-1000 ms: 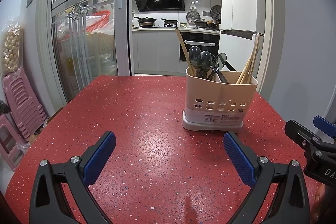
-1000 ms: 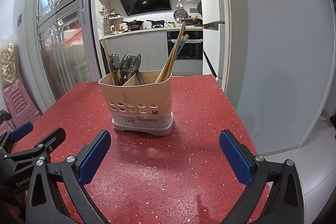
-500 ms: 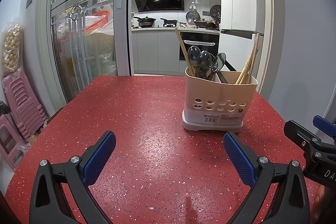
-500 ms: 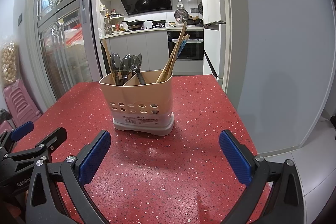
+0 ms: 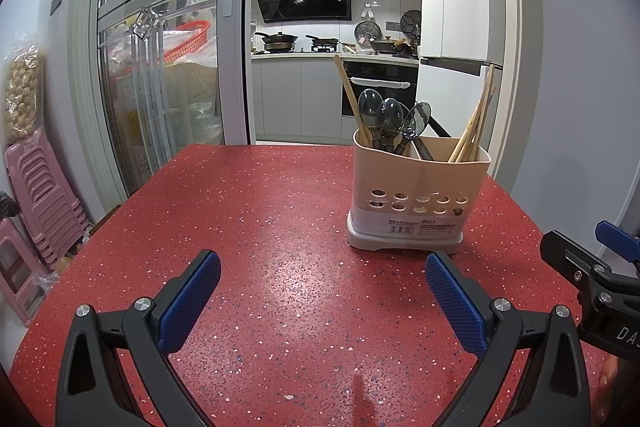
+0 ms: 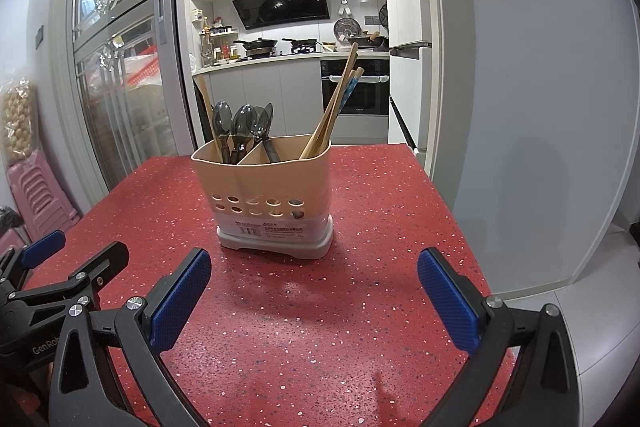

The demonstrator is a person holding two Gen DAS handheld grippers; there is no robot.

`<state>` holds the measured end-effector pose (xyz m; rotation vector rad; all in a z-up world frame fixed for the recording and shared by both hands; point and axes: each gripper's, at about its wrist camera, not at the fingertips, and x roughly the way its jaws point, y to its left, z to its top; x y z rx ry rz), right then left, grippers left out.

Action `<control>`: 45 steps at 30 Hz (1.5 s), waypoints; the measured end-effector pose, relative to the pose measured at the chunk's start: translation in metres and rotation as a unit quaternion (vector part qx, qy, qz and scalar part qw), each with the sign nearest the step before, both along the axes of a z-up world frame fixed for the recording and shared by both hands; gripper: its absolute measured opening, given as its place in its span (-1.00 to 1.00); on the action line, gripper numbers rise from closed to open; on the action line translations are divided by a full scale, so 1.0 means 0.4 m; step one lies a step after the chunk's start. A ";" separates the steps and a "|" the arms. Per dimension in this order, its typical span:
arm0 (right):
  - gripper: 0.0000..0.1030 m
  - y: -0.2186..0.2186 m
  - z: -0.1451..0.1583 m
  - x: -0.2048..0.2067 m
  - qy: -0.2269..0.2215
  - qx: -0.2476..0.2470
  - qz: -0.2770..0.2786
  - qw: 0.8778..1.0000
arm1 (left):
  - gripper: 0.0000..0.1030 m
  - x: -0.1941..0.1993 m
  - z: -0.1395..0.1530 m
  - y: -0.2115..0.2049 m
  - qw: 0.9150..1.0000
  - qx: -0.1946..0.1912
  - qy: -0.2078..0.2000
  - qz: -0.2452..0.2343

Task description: Organize utensils

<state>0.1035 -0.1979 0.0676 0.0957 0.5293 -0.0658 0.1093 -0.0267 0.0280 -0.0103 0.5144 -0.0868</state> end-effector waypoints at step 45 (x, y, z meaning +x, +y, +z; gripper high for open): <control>0.99 0.007 0.006 -0.003 -0.001 0.000 0.004 1.000 | 1.00 0.006 0.002 -0.003 1.000 -0.002 0.010 0.002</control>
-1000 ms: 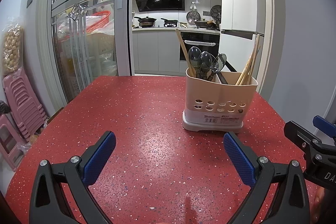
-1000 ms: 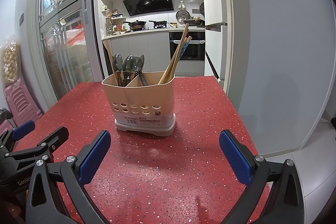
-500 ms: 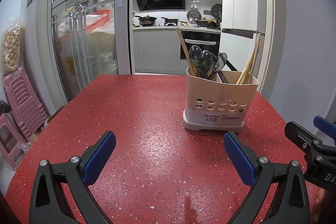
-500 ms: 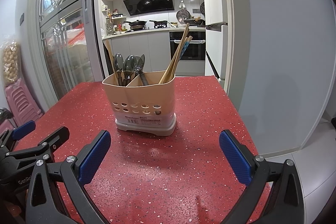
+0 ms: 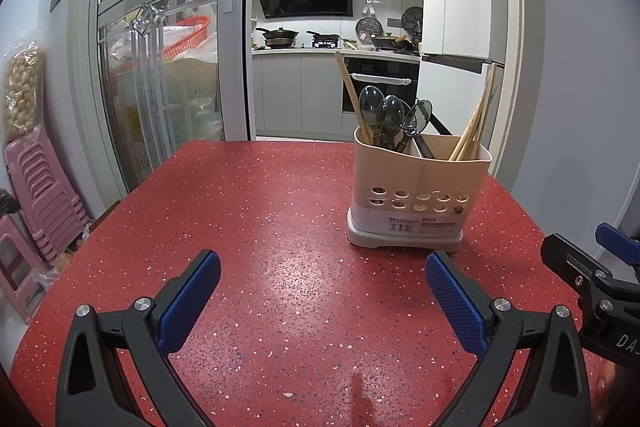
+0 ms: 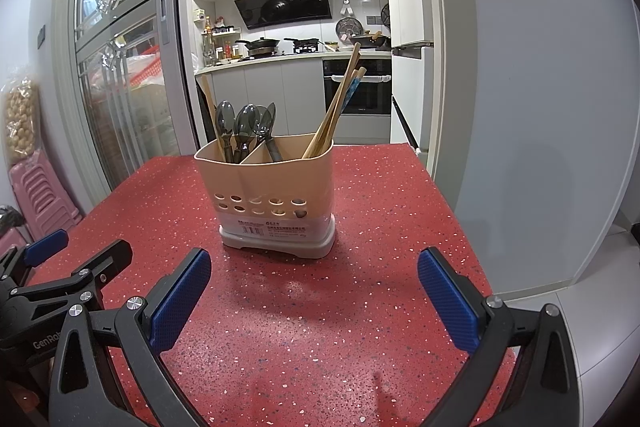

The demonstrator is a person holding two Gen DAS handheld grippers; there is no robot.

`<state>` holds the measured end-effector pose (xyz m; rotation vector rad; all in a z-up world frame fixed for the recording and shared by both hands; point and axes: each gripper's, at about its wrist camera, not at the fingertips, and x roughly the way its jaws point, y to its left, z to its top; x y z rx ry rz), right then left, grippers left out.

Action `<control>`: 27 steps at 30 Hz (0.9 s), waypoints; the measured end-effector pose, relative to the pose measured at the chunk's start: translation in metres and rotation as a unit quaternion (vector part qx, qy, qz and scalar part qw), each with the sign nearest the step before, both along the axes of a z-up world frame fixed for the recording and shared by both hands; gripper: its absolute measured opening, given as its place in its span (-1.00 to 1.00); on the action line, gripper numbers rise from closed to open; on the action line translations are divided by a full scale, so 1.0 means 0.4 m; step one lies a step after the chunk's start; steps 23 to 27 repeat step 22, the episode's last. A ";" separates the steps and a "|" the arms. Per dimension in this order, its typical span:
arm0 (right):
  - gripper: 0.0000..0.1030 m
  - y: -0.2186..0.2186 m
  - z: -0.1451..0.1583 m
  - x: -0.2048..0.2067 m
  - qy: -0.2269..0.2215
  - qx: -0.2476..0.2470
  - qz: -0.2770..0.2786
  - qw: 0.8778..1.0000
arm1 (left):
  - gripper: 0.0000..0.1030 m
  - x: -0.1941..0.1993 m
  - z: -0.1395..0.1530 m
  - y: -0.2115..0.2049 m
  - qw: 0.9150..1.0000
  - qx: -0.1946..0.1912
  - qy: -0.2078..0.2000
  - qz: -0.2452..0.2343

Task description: Organize utensils

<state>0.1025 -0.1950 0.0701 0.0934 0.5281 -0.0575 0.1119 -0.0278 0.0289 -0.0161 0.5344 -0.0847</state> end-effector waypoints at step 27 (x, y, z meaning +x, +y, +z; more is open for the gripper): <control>0.99 -0.001 -0.003 0.001 0.000 0.001 0.000 1.000 | 1.00 -0.006 0.003 0.001 1.000 0.000 -0.004 -0.007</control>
